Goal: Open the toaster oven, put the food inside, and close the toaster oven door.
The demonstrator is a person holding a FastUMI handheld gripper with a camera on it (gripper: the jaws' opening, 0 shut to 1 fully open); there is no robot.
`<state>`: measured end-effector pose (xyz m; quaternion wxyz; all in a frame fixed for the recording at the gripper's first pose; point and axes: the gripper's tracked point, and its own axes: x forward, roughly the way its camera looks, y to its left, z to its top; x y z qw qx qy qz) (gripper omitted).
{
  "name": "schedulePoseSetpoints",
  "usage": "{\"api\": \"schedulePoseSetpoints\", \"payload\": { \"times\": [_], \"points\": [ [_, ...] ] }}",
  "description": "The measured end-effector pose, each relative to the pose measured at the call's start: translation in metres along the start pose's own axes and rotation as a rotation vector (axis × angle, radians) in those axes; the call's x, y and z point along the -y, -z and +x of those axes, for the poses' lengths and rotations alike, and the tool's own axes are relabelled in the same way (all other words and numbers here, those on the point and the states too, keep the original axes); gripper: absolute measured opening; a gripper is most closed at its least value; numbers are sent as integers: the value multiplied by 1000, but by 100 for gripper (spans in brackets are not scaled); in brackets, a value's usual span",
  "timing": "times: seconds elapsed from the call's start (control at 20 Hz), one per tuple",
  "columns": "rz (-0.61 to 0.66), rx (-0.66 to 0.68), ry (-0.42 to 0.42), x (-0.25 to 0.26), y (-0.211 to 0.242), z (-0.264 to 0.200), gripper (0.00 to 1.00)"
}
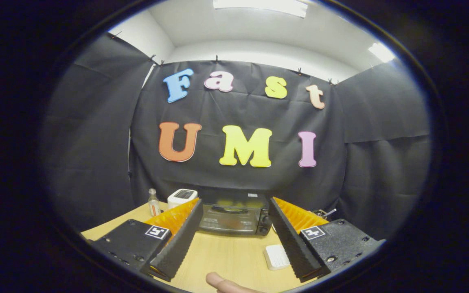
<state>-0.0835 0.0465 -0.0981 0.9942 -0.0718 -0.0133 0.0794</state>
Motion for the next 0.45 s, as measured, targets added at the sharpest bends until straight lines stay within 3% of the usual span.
{"api": "schedulePoseSetpoints", "payload": {
  "times": [0.45],
  "points": [
    [-23, 18, -23, 1, -3, -40, 100]
  ]
}}
